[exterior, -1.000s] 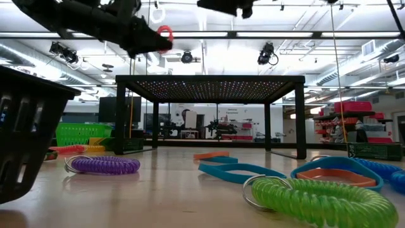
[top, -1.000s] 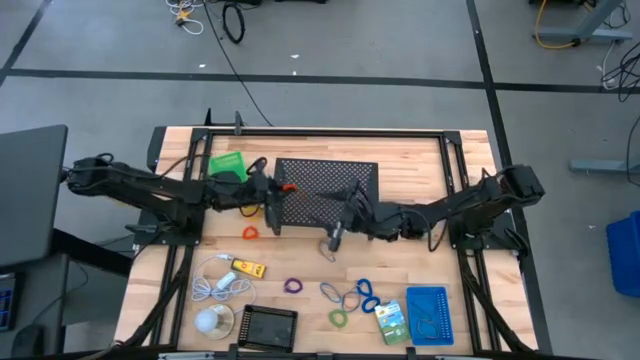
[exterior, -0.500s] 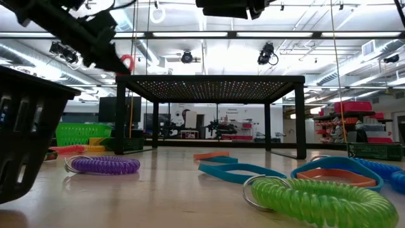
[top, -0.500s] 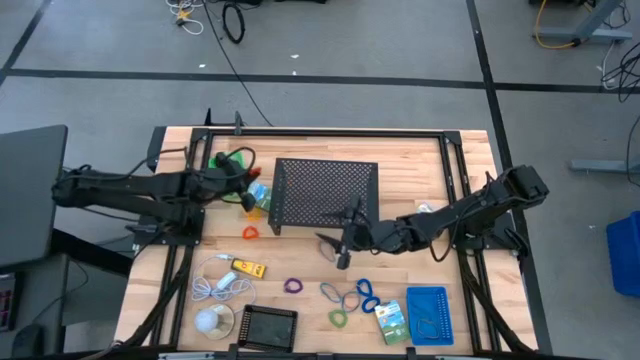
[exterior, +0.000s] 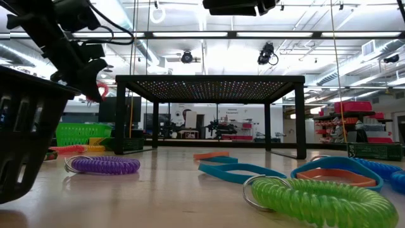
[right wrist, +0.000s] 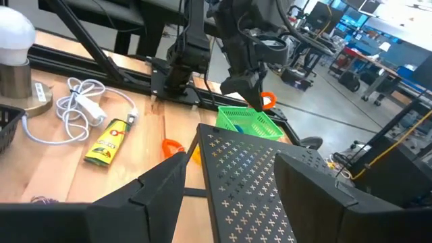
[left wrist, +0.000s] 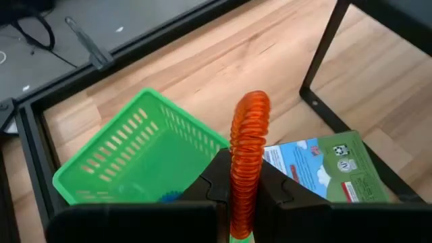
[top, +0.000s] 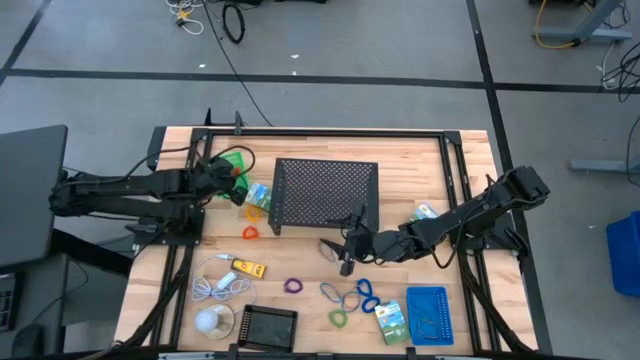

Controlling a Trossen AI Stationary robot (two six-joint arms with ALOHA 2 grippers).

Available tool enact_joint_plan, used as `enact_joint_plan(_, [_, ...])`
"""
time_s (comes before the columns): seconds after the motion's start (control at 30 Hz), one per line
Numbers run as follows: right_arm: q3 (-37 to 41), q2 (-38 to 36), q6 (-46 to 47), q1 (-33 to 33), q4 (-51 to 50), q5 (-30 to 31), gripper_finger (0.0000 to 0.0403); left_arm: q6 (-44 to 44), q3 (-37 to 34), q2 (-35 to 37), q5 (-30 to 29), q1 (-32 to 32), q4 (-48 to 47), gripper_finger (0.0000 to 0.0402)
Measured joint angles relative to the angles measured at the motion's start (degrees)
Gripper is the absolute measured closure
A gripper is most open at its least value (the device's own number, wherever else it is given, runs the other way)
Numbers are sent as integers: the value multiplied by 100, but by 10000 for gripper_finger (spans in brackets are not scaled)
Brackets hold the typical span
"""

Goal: Pick & Place Office Desk Supplies
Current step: Put the orange spring keychain into the green bin

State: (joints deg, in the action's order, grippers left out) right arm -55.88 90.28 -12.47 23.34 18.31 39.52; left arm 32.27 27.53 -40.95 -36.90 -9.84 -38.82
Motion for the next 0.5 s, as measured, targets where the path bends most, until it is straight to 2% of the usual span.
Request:
enact_joint_plan(0.23, [0, -12, 19, 204, -141, 144, 170, 238, 2, -644, 210, -353, -103, 376])
enact_joint_plan(0.5, [0, -91, -17, 460, -193, 407, 170, 280, 2, -1866, 615, -837, -88, 376])
